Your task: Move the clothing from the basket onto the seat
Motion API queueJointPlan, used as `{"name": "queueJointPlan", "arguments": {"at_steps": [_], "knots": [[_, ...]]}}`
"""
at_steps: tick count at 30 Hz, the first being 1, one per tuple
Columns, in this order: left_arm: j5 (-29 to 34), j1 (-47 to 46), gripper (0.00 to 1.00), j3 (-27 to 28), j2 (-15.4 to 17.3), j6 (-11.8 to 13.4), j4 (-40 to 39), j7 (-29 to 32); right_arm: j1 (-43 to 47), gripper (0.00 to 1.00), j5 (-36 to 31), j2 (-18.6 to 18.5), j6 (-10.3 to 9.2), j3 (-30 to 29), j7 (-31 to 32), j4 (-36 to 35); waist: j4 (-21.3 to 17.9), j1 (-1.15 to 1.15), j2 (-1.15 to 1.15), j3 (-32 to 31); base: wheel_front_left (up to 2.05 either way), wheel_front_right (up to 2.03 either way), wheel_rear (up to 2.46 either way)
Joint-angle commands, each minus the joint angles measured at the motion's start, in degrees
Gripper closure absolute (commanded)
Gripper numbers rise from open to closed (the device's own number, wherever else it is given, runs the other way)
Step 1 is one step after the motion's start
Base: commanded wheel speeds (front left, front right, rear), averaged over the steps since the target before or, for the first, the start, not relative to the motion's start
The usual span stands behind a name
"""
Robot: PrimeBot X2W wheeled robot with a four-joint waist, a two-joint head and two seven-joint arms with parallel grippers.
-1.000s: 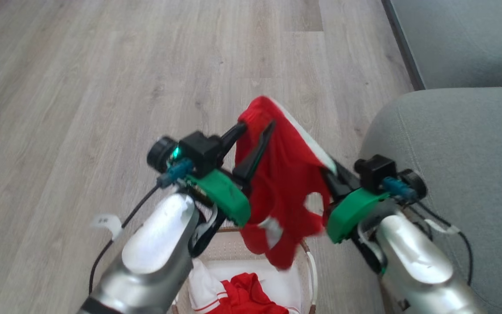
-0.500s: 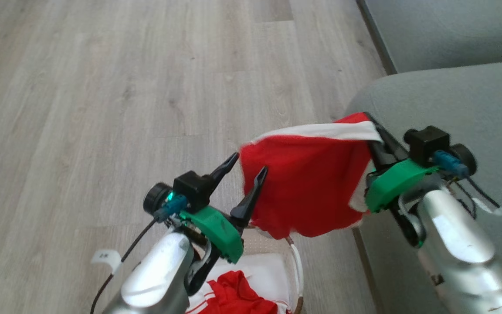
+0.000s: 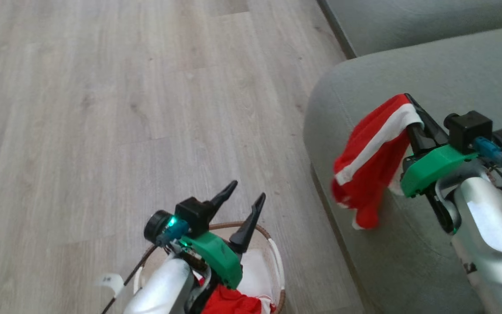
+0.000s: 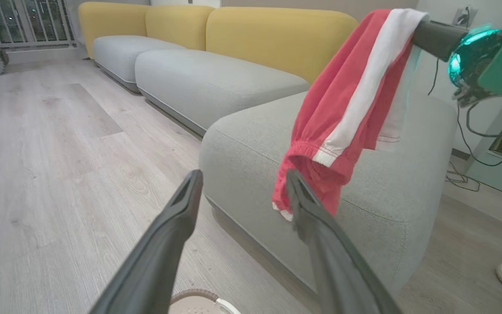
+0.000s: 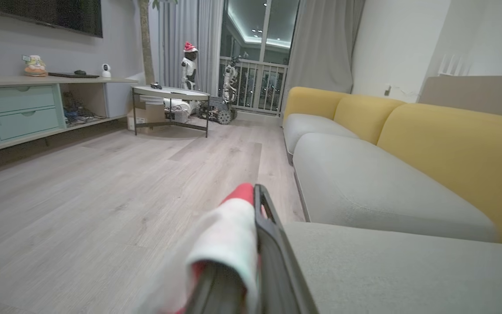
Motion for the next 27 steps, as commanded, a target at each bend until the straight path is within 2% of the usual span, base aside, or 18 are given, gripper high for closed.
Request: {"name": "queueJointPlan", "arguments": {"at_steps": [1, 14, 21, 27], "knots": [[0.3, -1.7, 0.00, 1.3, 0.2, -0.1, -2.2, -0.6, -3.3, 1.00, -0.1, -0.9, -0.01, 0.5, -0.4, -2.3, -1.9, 0.00, 0.00, 0.4, 0.00, 0.00, 0.00], [0.0, -2.7, 0.00, -2.1, 0.2, 0.1, -4.0, -0.6, -5.5, 1.00, 1.3, -2.0, -0.01, 3.8, 0.9, -3.5, -8.4, 0.00, 0.00, 3.0, 0.00, 0.00, 0.00], [0.5, -3.8, 0.00, -2.3, 0.2, 0.5, -5.3, -0.6, -7.7, 1.00, 2.9, -2.6, -0.01, 6.2, 1.9, -2.2, -8.8, 0.00, 0.00, 5.3, 0.00, 0.00, 0.00], [1.4, -5.4, 0.00, -1.7, 0.2, 0.8, -5.5, -0.6, -14.8, 1.00, 5.2, -4.6, -0.01, 8.0, 3.0, 0.1, -7.4, 0.00, 0.00, 9.3, 0.00, 0.00, 0.00]]}}
